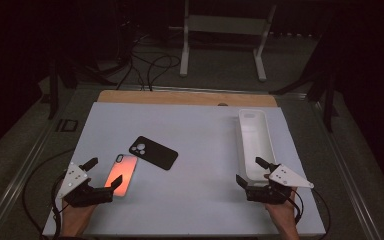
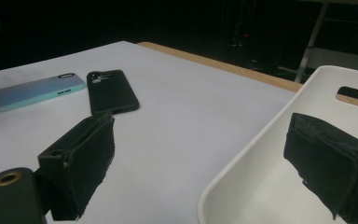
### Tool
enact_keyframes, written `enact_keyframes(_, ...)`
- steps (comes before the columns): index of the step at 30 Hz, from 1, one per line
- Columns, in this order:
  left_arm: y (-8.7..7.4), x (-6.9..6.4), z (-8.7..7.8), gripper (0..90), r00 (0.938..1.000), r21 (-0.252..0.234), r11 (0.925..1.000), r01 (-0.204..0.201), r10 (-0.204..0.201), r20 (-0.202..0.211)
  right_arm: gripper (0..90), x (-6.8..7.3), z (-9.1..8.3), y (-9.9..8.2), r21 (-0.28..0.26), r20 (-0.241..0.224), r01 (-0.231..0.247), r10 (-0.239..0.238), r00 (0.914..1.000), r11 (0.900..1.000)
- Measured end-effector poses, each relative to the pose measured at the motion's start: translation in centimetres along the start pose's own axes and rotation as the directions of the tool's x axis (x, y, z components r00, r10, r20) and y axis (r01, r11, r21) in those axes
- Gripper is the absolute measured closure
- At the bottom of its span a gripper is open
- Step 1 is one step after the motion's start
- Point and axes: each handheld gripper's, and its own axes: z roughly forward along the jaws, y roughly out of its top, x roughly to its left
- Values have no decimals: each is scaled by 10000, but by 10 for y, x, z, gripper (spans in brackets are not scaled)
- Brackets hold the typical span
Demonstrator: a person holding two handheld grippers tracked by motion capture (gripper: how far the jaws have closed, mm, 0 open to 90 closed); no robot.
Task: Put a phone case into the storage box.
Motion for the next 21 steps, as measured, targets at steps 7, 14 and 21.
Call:
enact_keyframes(7, 0, 2, 0, 4, 9999, 140, 9998, 134, -133, -107, 88, 1, 1, 0, 71, -6, 68, -68, 10000, 10000)
enact_keyframes(14, 3, 4, 1, 4, 9985, 596, 9975, 381, -357, -417, 88, -1, 1, 0, 41, 75, -5, 4, 10000, 10000)
enact_keyframes(21, 7, 3, 8, 7, 9938, 1304, 9897, 583, -451, -1020, 88, -2, 2, -1, 49, 95, -95, 94, 9999, 9999)
